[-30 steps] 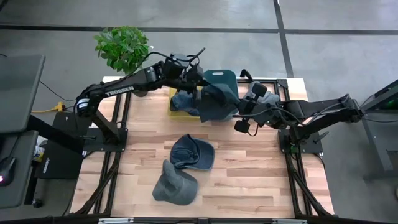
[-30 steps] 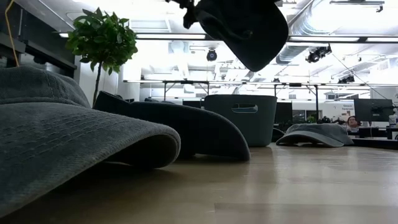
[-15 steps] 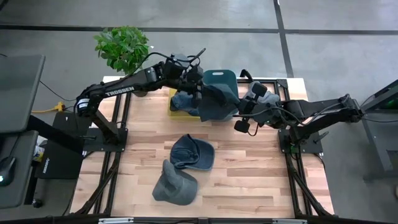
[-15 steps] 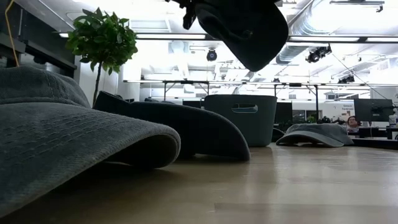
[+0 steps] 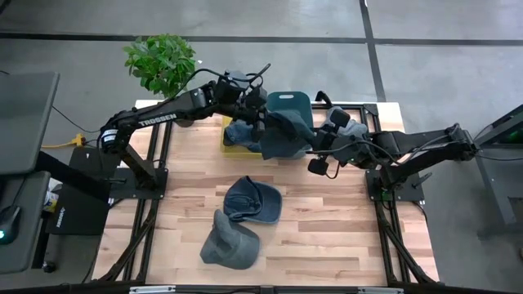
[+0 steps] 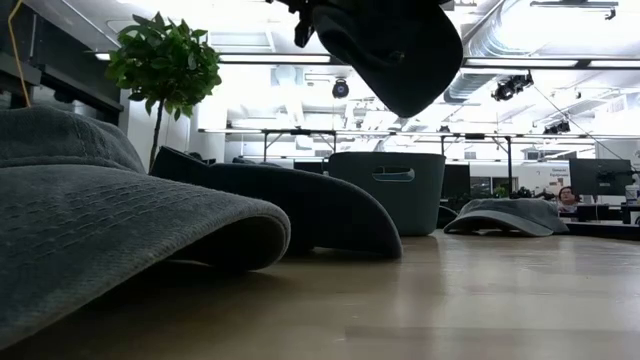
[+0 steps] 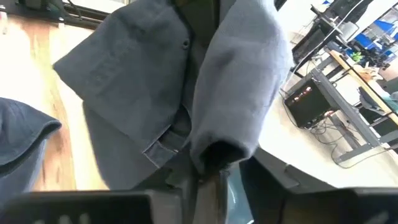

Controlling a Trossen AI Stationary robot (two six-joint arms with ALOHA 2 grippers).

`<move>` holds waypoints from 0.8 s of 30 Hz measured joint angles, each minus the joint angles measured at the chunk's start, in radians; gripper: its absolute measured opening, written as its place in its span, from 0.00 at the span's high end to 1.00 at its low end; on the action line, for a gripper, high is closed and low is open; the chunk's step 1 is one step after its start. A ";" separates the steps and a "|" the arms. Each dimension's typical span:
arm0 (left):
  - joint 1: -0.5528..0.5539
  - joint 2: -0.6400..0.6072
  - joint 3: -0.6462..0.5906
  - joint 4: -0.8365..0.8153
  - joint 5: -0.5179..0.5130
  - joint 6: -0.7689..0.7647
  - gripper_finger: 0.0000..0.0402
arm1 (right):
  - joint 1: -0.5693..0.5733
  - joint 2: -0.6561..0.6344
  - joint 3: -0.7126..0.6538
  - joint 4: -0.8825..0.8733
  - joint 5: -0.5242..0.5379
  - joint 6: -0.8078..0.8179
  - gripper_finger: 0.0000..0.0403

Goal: Pick & Place hat
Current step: Put the right dark blue cap into the yellow bin

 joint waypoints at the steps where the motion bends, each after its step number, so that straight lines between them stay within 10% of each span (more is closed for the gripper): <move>1: 0.000 0.000 0.000 -0.001 0.000 0.000 0.99 | 0.002 0.000 0.000 0.000 0.000 0.005 0.70; 24: 0.000 -0.002 -0.001 -0.156 -0.082 0.096 1.00 | 0.003 -0.186 0.000 0.014 -0.129 0.258 0.60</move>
